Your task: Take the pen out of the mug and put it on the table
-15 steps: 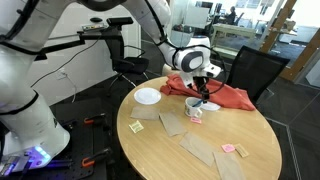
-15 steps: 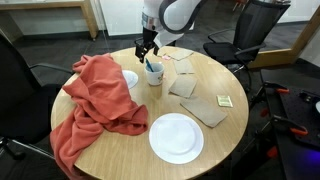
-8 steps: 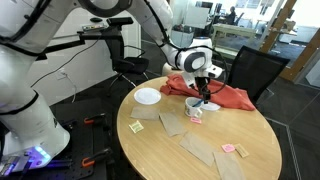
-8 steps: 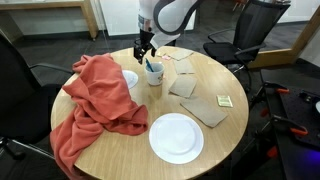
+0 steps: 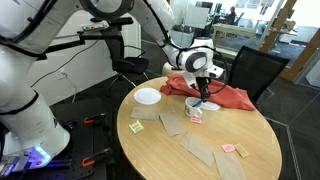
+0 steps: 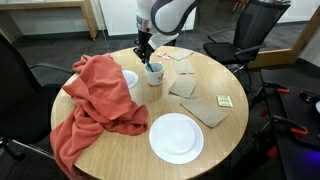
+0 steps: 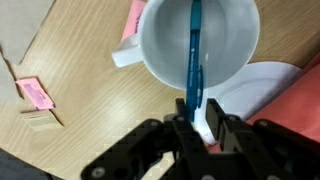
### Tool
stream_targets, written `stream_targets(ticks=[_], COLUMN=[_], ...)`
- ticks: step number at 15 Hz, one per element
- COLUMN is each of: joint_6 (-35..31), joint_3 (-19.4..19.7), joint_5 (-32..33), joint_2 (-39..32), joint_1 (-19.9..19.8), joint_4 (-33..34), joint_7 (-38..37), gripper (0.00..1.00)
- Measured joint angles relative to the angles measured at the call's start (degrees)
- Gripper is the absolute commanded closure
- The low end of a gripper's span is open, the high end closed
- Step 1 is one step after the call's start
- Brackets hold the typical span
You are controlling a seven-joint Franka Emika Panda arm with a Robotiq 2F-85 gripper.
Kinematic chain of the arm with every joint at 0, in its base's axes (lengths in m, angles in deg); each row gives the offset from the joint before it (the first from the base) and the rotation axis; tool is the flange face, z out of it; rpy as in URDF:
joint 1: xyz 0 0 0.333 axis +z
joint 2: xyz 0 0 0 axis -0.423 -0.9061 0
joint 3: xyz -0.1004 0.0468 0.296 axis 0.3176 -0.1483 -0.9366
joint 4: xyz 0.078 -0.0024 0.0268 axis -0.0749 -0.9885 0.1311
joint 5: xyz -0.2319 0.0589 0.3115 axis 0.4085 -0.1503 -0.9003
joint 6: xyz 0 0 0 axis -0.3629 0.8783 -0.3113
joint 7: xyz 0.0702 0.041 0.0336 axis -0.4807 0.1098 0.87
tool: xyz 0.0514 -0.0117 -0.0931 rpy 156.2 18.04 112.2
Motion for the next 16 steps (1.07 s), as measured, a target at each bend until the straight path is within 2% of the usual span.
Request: stream_targets(ticks=[1,2,9,16], joint_6=[0.1,0.1,0.0,-0.3], joint_3=[0.0,0.0,0.0,1.9], joint_5=[-0.1,-0.3,-1.2,-1.0], joint_2=[-0.1,-0.2,0.9,8.6], joint_1=[0.0,0.0,0.2,2.2], joint_4=[0.1,0.2,0.2,-3.9], joint_7=[0.0,0.0,0.0,-0.2], gripper=[1.00,0.96,0.96,0.96])
